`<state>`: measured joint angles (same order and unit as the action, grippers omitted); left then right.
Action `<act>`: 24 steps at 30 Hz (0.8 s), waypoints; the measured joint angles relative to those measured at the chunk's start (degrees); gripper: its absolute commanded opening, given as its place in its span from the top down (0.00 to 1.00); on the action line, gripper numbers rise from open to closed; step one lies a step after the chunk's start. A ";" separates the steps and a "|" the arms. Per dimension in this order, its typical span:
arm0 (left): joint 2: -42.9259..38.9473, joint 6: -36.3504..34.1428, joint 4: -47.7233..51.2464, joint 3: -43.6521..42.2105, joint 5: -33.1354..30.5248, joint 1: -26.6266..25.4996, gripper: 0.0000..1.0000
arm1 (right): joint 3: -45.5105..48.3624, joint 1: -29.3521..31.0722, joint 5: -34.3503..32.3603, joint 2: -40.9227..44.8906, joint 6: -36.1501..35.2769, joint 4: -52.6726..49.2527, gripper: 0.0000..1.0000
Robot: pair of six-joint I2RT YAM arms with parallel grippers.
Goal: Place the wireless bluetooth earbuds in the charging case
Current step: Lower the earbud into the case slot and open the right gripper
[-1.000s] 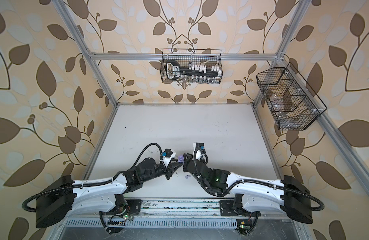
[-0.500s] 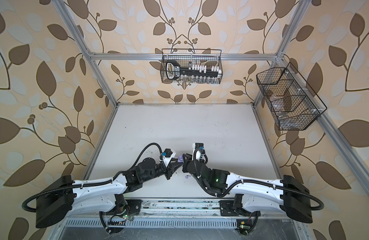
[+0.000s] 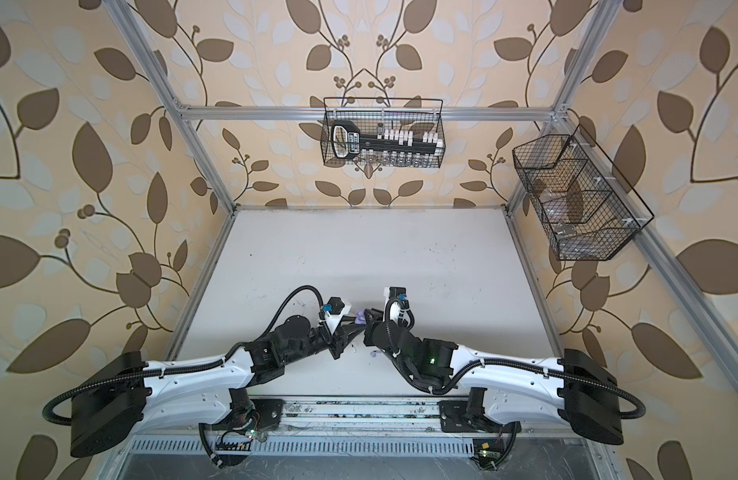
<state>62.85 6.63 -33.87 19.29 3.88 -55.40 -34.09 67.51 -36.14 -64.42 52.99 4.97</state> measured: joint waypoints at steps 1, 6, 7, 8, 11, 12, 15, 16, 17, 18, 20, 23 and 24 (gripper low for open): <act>0.00 0.00 0.00 0.00 0.00 0.00 0.97 | 0.00 0.00 0.13 -0.17 0.13 0.04 0.81; -0.04 0.00 0.00 0.00 -0.07 0.00 0.97 | 0.02 0.00 0.52 -0.33 0.55 0.04 0.81; -0.09 0.00 0.02 0.00 -0.07 0.00 0.97 | 0.02 0.00 0.59 -0.33 0.59 0.04 0.81; -0.11 0.00 0.00 0.00 -0.07 0.02 0.96 | 0.02 0.00 0.79 -0.33 0.76 0.04 0.81; -0.13 0.00 0.00 0.00 -0.09 0.37 0.96 | 0.04 0.00 1.44 -0.33 0.98 0.04 0.80; -0.13 0.00 0.02 0.00 -0.09 0.37 0.96 | 0.07 0.00 1.68 -0.33 1.01 0.04 0.80; -0.13 0.00 0.15 0.00 -0.09 0.37 0.96 | 0.15 0.00 2.16 -0.33 1.25 0.04 0.80; -0.13 0.00 0.22 0.00 -0.09 0.37 0.96 | 0.24 0.00 2.29 -0.33 1.36 0.09 0.80; -0.13 0.00 0.33 0.00 -0.09 0.37 0.96 | 0.33 0.00 2.40 -0.33 1.46 0.17 0.79; -0.13 0.00 0.57 0.00 -0.09 0.37 0.96 | 0.46 0.00 2.54 -0.33 1.64 0.24 0.79; -0.22 0.00 1.05 0.00 -0.09 0.37 0.95 | 0.79 0.00 2.73 -0.33 1.86 0.35 0.78; -0.48 0.00 1.18 -0.22 -0.11 0.37 0.95 | 0.94 0.00 3.08 -0.33 2.10 0.44 0.76; -0.68 0.00 1.20 -0.39 -0.11 0.37 0.95 | 0.94 0.00 3.19 -0.33 2.12 0.44 0.75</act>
<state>62.17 6.63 -32.67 18.90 3.77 -55.02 -33.15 67.51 -32.95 -64.75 55.11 5.41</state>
